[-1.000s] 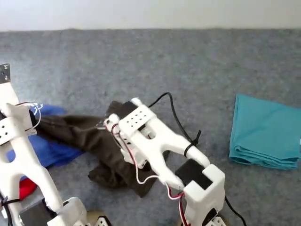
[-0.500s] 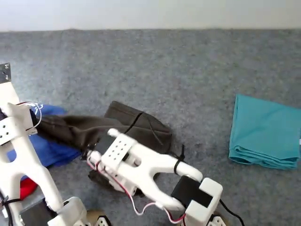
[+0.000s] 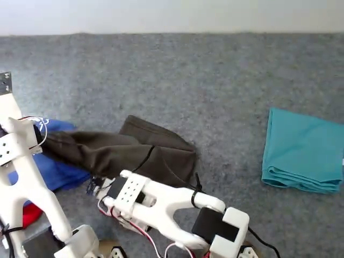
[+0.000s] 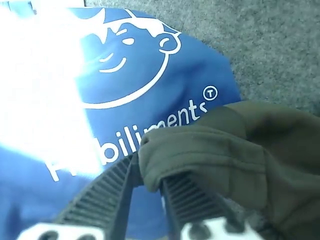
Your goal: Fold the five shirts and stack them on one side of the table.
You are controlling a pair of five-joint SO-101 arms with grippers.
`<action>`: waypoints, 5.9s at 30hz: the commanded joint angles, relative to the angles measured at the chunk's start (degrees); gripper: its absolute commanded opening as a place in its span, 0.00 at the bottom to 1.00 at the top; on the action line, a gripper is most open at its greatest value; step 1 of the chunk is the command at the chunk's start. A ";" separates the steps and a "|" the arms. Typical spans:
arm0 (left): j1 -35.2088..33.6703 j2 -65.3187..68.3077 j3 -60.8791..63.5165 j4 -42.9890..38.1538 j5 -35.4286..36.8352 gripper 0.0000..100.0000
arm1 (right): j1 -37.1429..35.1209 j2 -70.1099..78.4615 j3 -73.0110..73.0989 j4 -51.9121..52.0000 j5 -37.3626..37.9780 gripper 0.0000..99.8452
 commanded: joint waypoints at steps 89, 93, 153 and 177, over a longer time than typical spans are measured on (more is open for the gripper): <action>25.76 -2.55 -98.24 3.43 -27.25 0.01 | 71.96 -40.40 -97.23 27.91 50.81 0.01; 25.76 -5.19 -97.89 3.69 -27.25 0.01 | 73.89 -46.81 -90.02 27.91 52.13 0.01; 25.85 50.90 -57.36 -45.36 -27.43 0.01 | 61.32 19.30 -52.22 -55.16 67.08 0.01; 26.37 29.27 -53.05 19.96 -31.82 0.01 | 63.78 6.46 -52.22 7.16 63.03 0.01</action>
